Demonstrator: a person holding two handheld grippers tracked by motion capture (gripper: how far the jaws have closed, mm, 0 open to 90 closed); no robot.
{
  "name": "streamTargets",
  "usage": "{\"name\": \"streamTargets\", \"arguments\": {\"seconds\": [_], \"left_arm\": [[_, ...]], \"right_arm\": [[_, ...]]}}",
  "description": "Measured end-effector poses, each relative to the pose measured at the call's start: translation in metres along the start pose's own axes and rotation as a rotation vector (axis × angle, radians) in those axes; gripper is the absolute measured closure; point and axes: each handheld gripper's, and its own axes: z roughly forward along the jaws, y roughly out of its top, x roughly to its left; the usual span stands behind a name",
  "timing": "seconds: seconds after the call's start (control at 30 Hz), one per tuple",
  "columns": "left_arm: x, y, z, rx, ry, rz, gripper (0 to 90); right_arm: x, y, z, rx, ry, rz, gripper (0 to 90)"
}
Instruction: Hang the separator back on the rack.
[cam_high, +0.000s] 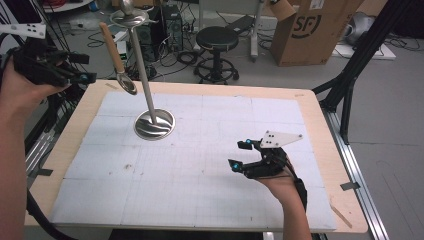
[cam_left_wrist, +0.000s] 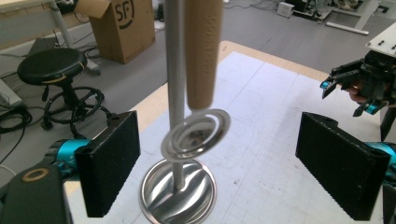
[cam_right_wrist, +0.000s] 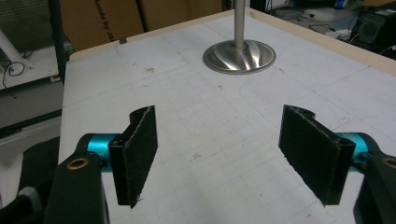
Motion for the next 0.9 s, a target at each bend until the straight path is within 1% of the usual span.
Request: {"name": "streamTargets", "arguments": {"seconds": [0.2, 0.3, 0.33, 0.47, 0.53, 0.63, 0.67, 0.77, 0.83, 0.9], "left_arm": [[-0.011, -0.013, 0.002, 0.002, 0.005, 0.015, 9.7], [-0.017, -0.022, 0.003, 0.002, -0.004, 0.02, 8.7], [-0.019, -0.026, 0.003, -0.003, -0.012, 0.015, 8.8], [-0.028, -0.043, 0.005, -0.012, -0.033, 0.018, 8.1], [-0.031, -0.052, 0.008, -0.005, -0.049, 0.014, 7.8], [-0.037, -0.065, 0.012, -0.003, -0.047, 0.011, 6.7], [-0.039, -0.069, 0.012, -0.006, -0.051, 0.015, 6.7], [-0.046, -0.078, 0.012, -0.037, -0.035, 0.035, 6.7], [-0.051, -0.085, 0.012, -0.063, -0.044, 0.038, 6.7], [-0.055, -0.09, 0.012, -0.064, -0.051, 0.041, 6.6]], "right_arm": [[0.0, 0.0, -0.001, -0.006, 0.007, 0.002, 26.9], [0.0, 0.0, -0.001, -0.006, 0.007, 0.003, 26.6], [0.0, 0.0, -0.002, -0.007, 0.006, 0.006, 26.5], [-0.001, 0.0, -0.003, -0.011, 0.005, 0.005, 26.2], [-0.001, 0.0, -0.004, -0.015, 0.006, 0.008, 25.9], [-0.002, -0.001, -0.005, -0.015, 0.005, 0.015, 25.3], [-0.001, -0.001, -0.005, -0.012, 0.006, 0.014, 25.2], [-0.001, -0.001, -0.005, -0.011, 0.008, 0.012, 24.4], [-0.001, -0.001, -0.005, -0.012, 0.005, 0.007, 24.2], [-0.002, -0.001, -0.005, -0.011, 0.004, 0.011, 23.4]]}}
